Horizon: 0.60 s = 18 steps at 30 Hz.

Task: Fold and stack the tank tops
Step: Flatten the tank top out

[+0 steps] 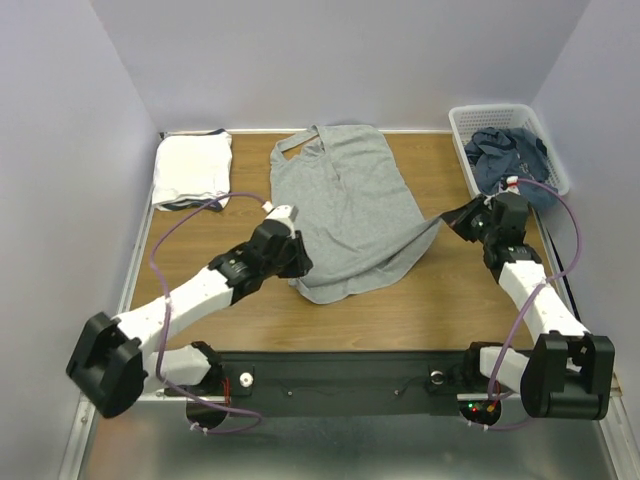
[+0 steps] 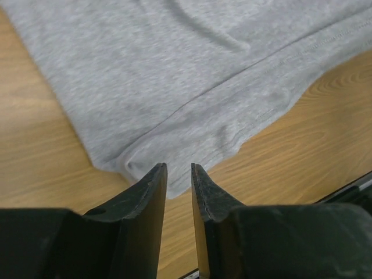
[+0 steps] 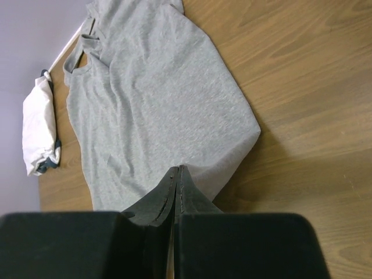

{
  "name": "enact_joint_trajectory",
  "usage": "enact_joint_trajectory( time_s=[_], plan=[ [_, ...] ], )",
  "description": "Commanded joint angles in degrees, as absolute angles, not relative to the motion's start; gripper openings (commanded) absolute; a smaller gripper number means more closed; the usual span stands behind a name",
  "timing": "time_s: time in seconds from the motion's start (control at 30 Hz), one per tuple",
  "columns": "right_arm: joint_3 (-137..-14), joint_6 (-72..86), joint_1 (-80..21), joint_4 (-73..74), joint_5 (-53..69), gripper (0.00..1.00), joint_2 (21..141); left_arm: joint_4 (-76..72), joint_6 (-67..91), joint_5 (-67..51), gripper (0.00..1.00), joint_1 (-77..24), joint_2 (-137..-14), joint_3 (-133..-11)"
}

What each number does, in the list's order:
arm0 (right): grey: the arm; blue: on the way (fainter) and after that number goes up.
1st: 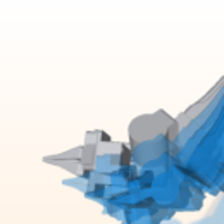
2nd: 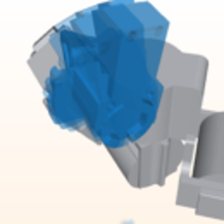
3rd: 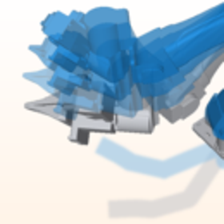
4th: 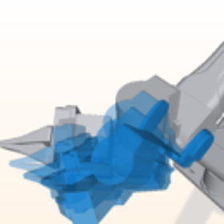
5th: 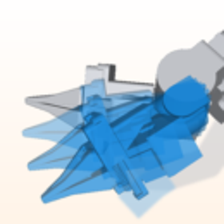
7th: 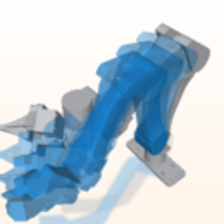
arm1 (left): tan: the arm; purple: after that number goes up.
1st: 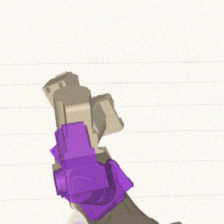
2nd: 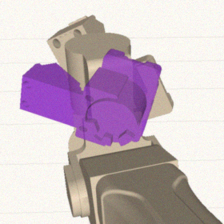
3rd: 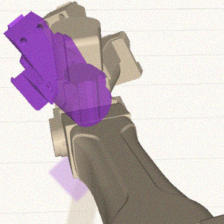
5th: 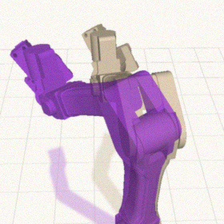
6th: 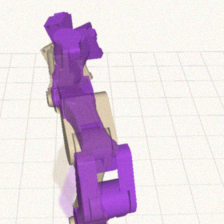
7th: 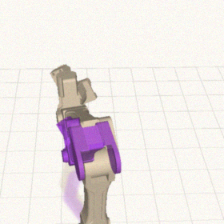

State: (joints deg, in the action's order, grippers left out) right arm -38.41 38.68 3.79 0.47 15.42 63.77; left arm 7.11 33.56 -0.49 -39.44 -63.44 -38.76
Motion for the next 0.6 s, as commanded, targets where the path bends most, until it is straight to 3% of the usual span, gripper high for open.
enact_joint_trajectory(
  time_s=[0.0,0.2,0.57],
  plan=[
    [-41.4,37.4,4.1,-1.2,16.8,0.01,65.0,9.5,24.5,3.9,0.36,-45.0,-72.4,-48.7],
    [-41.1,37.4,4.1,-1.3,17.3,0.01,65.9,14.1,17.8,5.6,0.46,-51.3,-84.3,-58.3],
    [-39.8,36.9,4.1,-1.4,17.5,0.01,66.7,20.4,11.8,10.9,0.48,-56.5,-95.0,-65.9]
  ],
)
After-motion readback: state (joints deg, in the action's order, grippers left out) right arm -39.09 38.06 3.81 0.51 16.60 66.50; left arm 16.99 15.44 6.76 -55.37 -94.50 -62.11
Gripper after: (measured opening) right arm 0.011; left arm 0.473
